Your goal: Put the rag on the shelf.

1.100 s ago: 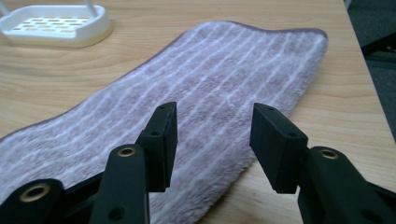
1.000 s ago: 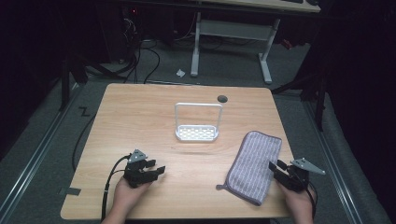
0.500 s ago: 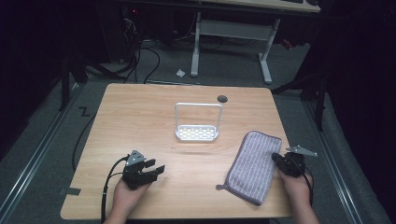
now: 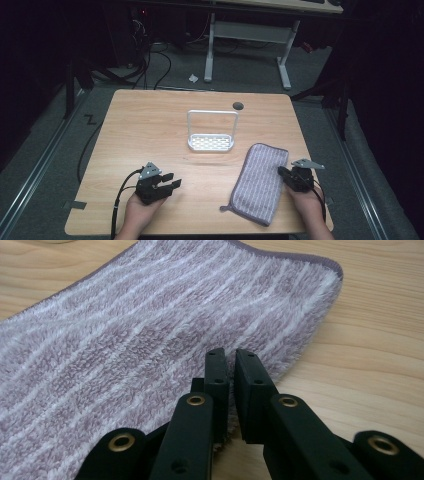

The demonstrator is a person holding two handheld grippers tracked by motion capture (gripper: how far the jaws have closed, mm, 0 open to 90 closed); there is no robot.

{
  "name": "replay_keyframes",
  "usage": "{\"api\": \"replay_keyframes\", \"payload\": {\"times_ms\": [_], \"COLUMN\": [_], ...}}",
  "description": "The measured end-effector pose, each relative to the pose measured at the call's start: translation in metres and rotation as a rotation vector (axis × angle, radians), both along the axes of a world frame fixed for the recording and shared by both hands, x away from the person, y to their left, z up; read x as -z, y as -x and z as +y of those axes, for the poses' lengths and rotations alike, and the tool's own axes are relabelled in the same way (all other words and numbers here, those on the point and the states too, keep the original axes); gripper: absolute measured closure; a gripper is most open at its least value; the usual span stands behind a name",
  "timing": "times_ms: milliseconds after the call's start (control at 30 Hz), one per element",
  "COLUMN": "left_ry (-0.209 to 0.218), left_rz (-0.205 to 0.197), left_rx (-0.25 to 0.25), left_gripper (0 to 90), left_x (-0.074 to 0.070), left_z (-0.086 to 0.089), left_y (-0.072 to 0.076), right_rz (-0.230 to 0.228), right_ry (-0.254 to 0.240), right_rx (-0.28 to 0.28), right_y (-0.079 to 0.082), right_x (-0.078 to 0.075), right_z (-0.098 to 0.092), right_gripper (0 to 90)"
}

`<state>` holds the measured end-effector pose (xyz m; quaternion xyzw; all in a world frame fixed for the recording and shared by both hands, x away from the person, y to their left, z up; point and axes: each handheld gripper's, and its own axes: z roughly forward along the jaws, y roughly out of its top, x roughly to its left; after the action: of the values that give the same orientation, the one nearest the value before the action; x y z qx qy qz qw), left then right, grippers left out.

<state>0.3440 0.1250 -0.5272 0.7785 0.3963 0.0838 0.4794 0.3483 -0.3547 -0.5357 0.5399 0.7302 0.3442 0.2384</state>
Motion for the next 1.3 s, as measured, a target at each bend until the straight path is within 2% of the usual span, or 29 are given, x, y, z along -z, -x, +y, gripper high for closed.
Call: {"api": "replay_keyframes", "payload": {"times_ms": [67, 100, 300, 333, 467, 567, 633, 700, 767, 800, 833, 900, 967, 1000, 1033, 1100, 1167, 1200, 1267, 1300], "left_ry": [-0.001, -0.002, -0.013, -0.013, -0.030, -0.036, -0.032, -0.030, 0.000, 0.000, 0.005, -0.005, -0.066, -0.066, -0.098, -0.141, -0.157, -0.172, -0.171, -0.171], "left_rz": [-0.001, -0.004, -0.009, -0.002, 0.003, 0.007, 0.002, -0.003, 0.010, 0.010, 0.009, 0.009, 0.007, 0.007, 0.000, -0.013, -0.020, -0.037, -0.033, -0.033], "left_rx": [0.002, 0.007, 0.031, 0.048, 0.075, 0.106, 0.125, 0.140, 0.161, 0.161, 0.175, 0.179, 0.188, 0.188, 0.193, 0.197, 0.196, 0.193, 0.185, 0.185], "left_gripper": [55.7, 56.4, 58.2, 61.2, 66.6, 70.0, 71.0, 72.4, 73.0, 73.1, 73.2, 74.2, 75.0, 75.1, 75.1, 75.1, 75.4, 77.0, 78.0, 78.0], "left_x": [0.000, -0.001, -0.001, 0.000, 0.001, 0.000, 0.000, 0.000, -0.001, -0.001, -0.001, 0.000, 0.006, 0.006, 0.009, 0.010, 0.011, 0.012, 0.012, 0.012], "left_z": [0.000, -0.002, -0.008, -0.012, -0.019, -0.029, -0.038, -0.047, -0.060, -0.060, -0.070, -0.074, -0.085, -0.085, -0.089, -0.092, -0.092, -0.092, -0.090, -0.090], "left_y": [0.000, 0.001, 0.003, 0.003, 0.003, 0.004, 0.004, 0.004, 0.001, 0.001, -0.001, -0.002, -0.001, -0.001, 0.001, 0.002, 0.002, 0.003, 0.002, 0.002], "right_rz": [-0.003, -0.006, -0.002, 0.001, -0.002, 0.001, 0.002, -0.001, -0.009, -0.009, -0.011, -0.009, -0.015, -0.015, -0.027, -0.035, -0.039, -0.028, -0.023, -0.023], "right_ry": [0.001, 0.006, 0.004, -0.001, 0.001, -0.012, -0.011, -0.002, 0.010, 0.010, 0.012, 0.013, 0.021, 0.021, 0.022, 0.034, 0.051, 0.069, 0.076, 0.076], "right_rx": [-0.017, -0.048, -0.128, -0.152, -0.191, -0.252, -0.264, -0.297, -0.339, -0.339, -0.368, -0.376, -0.406, -0.406, -0.422, -0.436, -0.438, -0.430, -0.426, -0.426], "right_y": [0.001, 0.003, 0.012, 0.014, 0.017, 0.021, 0.022, 0.024, 0.026, 0.026, 0.027, 0.028, 0.031, 0.031, 0.034, 0.038, 0.039, 0.039, 0.040, 0.040], "right_x": [0.000, 0.001, 0.001, 0.001, 0.001, 0.002, 0.002, 0.002, 0.003, 0.003, 0.003, 0.003, 0.001, 0.001, 0.000, 0.000, 0.001, 0.003, 0.002, 0.002], "right_z": [0.004, 0.014, 0.042, 0.051, 0.063, 0.083, 0.086, 0.099, 0.116, 0.116, 0.127, 0.131, 0.144, 0.144, 0.151, 0.157, 0.159, 0.158, 0.154, 0.154], "right_gripper": [84.8, 84.8, 84.8, 84.7, 84.7, 84.6, 84.6, 84.5, 84.2, 84.2, 83.8, 83.1, 75.7, 75.7, 67.7, 63.5, 63.4, 65.7, 74.4, 74.4]}}
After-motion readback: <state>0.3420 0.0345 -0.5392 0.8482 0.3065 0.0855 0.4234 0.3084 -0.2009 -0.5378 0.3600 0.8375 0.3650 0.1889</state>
